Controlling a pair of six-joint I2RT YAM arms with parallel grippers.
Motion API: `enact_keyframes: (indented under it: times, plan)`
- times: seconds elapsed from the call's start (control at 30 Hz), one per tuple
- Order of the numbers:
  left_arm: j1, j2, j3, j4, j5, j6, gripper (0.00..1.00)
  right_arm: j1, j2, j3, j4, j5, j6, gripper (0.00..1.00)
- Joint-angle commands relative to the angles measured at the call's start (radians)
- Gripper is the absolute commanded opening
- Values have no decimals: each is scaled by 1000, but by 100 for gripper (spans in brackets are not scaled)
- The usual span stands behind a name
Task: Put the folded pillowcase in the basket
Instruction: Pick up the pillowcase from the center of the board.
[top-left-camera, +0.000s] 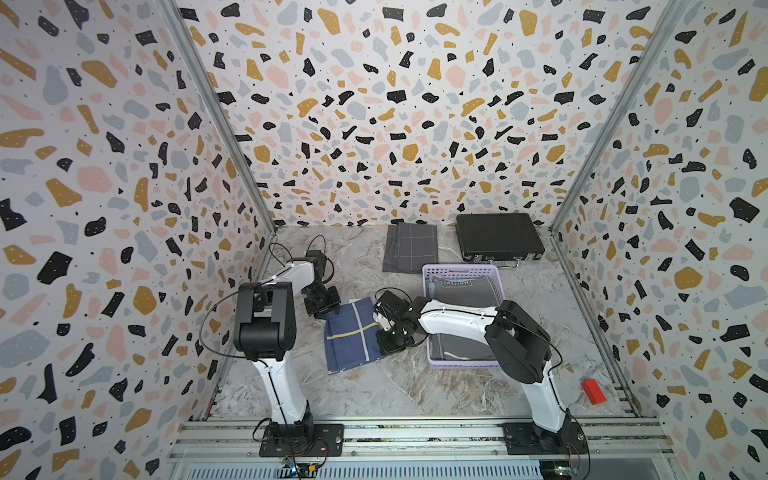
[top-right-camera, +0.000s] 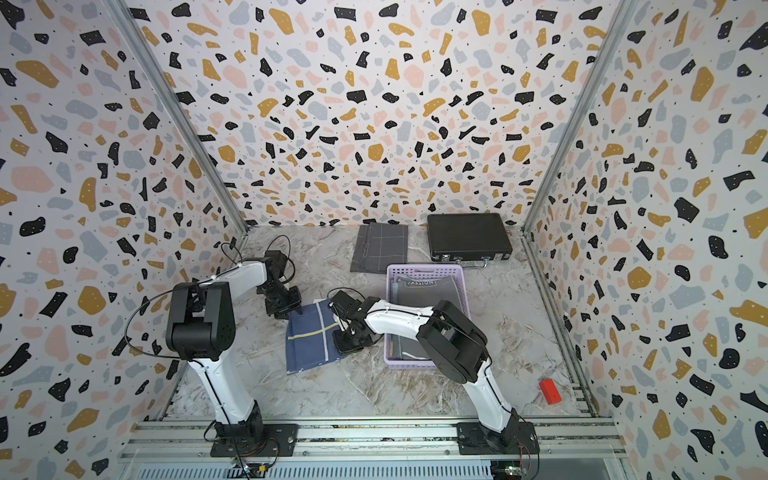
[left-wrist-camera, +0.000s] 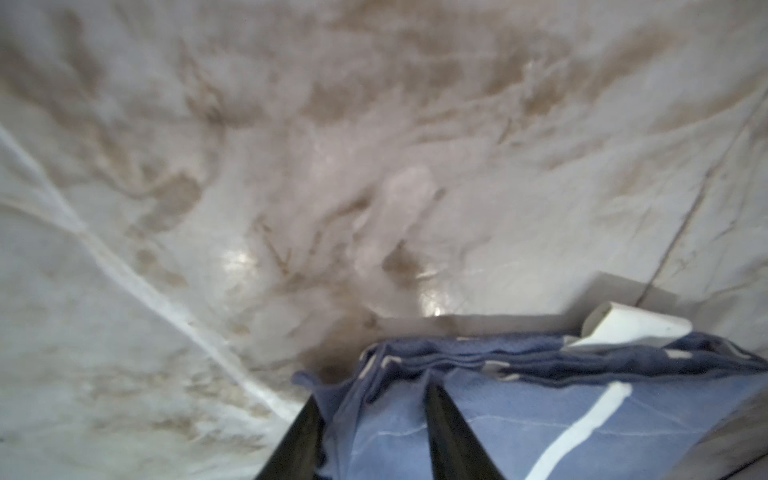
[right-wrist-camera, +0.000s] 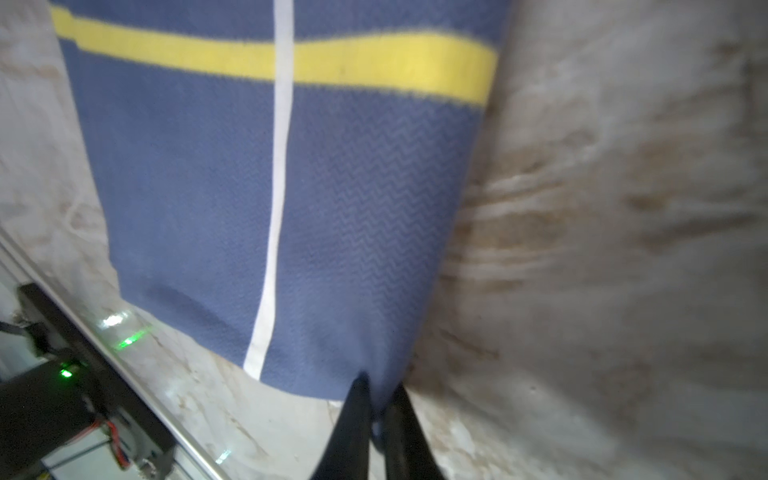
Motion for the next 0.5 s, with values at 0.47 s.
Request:
enact_keyframes:
  times: [0.47]
  plan:
    - [-205,-409,-51,-45,-33,-69,10,16,-393,-97,-149,277,-15,0]
